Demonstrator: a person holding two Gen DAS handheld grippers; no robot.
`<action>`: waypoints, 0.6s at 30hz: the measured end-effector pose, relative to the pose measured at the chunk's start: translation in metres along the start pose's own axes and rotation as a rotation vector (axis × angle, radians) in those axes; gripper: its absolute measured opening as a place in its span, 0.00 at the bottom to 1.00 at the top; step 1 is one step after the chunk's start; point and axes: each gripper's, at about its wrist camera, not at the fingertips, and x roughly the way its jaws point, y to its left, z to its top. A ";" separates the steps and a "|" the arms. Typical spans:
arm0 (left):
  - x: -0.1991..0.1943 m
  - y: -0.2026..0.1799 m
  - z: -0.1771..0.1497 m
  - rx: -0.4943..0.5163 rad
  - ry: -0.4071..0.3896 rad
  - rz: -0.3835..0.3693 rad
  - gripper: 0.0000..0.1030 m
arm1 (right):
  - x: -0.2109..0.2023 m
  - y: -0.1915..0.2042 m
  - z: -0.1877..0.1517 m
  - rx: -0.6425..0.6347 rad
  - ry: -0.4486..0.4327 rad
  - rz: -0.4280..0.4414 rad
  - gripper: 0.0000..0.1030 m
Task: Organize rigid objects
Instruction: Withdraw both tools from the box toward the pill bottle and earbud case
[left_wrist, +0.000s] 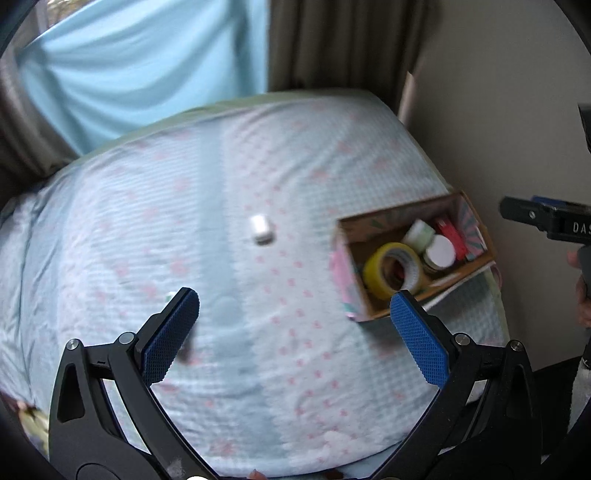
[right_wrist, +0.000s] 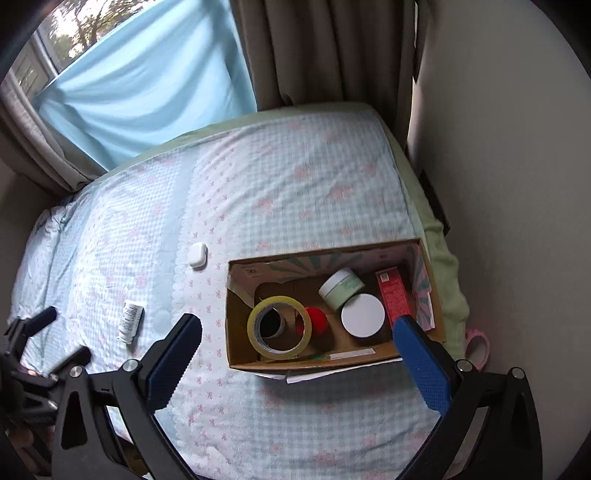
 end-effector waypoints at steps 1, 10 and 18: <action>-0.005 0.013 -0.003 -0.017 -0.011 0.007 1.00 | -0.002 0.008 0.000 -0.005 0.001 -0.001 1.00; -0.020 0.114 -0.026 -0.105 -0.030 0.051 1.00 | -0.005 0.091 -0.001 -0.069 -0.020 0.031 1.00; -0.004 0.185 -0.045 -0.122 -0.015 0.088 1.00 | 0.023 0.166 0.006 -0.102 -0.044 0.040 1.00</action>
